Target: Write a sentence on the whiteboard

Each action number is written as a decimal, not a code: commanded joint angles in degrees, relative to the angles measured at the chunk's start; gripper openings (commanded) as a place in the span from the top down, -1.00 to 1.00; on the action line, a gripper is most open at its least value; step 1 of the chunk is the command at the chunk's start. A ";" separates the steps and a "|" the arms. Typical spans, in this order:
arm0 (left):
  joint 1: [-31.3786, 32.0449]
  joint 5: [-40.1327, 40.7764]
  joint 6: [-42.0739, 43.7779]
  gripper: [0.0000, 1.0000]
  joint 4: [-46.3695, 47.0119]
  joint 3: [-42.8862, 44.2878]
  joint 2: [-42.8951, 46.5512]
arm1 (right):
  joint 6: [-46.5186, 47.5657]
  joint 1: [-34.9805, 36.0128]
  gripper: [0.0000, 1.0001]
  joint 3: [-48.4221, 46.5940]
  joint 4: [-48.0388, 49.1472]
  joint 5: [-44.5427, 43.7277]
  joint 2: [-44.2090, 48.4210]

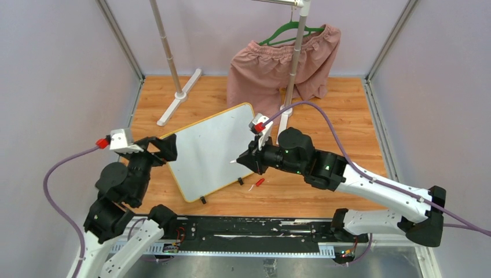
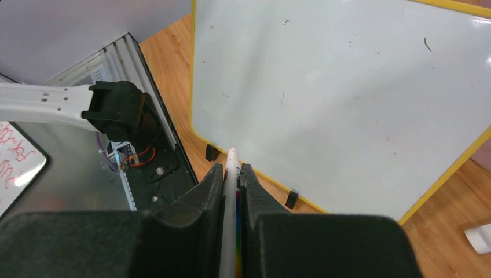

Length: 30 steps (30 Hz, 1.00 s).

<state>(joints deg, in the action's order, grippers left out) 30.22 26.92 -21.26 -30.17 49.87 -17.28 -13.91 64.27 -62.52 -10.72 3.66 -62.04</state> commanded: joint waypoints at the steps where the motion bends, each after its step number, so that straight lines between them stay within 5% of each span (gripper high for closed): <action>1: 0.37 7.08 -0.69 -1.00 -3.05 -1.41 -5.37 | 3.99 2.15 1.00 -0.15 5.92 -5.64 -2.01; 6: -0.94 8.04 -2.86 -1.00 -2.27 -0.78 -9.26 | 4.54 2.35 1.00 -0.15 7.16 -5.56 -2.70; 12: -16.58 -2.84 -8.01 -1.00 -6.10 -2.87 -8.58 | 5.33 2.35 1.00 0.77 7.45 -5.07 -0.71; 30: -16.77 -8.31 -23.00 -1.00 -10.32 -15.48 4.17 | 5.52 2.35 1.00 6.36 9.08 -4.57 6.98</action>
<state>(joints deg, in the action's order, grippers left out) 13.89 21.26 -39.51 -40.05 38.41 -14.55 -9.04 65.95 -57.25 -3.92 -0.49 -56.99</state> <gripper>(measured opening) 0.997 0.146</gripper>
